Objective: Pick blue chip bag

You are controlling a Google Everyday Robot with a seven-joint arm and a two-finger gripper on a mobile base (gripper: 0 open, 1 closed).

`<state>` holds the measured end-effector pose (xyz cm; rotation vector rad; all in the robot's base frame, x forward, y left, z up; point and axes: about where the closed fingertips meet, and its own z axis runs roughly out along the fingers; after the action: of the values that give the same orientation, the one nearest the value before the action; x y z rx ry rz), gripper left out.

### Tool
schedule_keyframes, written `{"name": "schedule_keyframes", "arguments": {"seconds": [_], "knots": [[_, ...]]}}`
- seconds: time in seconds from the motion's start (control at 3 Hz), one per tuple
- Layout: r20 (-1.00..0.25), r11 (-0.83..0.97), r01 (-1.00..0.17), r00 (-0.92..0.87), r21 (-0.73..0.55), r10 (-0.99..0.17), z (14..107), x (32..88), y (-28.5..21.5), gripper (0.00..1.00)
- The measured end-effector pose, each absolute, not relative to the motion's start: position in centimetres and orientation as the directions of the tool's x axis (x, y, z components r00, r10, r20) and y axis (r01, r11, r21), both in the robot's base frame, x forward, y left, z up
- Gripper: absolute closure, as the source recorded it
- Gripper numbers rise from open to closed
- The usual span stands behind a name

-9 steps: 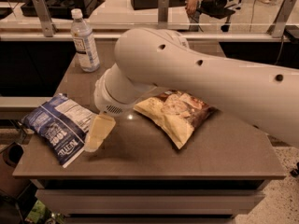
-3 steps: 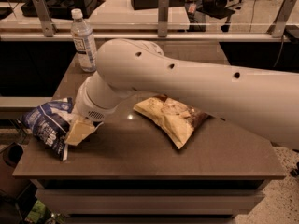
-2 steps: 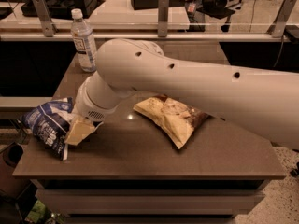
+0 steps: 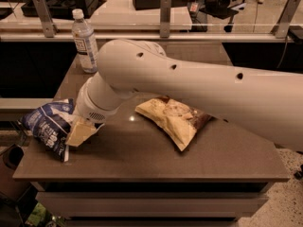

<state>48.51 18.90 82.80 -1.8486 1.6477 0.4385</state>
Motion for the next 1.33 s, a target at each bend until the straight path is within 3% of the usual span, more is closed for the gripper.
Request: {"name": "schedule_keyframes", "arguments": {"seconds": [1.0,1.33], "knots": [[-0.616,-0.033,-0.974,0.168,-0.225,-0.769,82.8,48.5,18.9,1.00],[-0.633,-0.030,-0.956,0.217,-0.293,-0.743,86.0,49.0,18.0,1.00]]}}
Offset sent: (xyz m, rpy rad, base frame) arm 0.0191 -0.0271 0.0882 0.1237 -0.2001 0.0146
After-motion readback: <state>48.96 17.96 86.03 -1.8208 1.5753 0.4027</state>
